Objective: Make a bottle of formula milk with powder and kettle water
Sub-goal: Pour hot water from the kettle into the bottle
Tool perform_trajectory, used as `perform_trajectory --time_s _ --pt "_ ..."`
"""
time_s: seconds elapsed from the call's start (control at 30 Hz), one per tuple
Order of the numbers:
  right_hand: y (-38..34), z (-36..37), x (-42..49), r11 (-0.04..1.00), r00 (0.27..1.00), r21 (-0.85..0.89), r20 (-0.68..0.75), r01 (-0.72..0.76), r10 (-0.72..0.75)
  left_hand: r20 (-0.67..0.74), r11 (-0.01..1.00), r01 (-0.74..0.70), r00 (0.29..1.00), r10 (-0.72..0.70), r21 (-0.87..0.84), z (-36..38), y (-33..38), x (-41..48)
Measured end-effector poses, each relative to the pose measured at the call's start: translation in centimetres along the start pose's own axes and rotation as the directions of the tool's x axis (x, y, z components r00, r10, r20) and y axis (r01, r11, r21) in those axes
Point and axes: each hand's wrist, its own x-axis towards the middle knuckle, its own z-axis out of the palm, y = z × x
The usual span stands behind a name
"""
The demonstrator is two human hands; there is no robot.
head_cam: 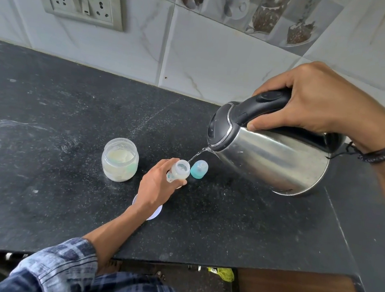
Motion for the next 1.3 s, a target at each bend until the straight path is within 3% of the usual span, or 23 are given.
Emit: perform_trajectory --time_s 1.3 --pt "0.07 0.18 -0.01 1.0 1.0 -0.021 -0.007 0.014 -0.015 -0.013 1.0 -0.025 1.0 0.025 -0.01 0.33 -0.61 0.14"
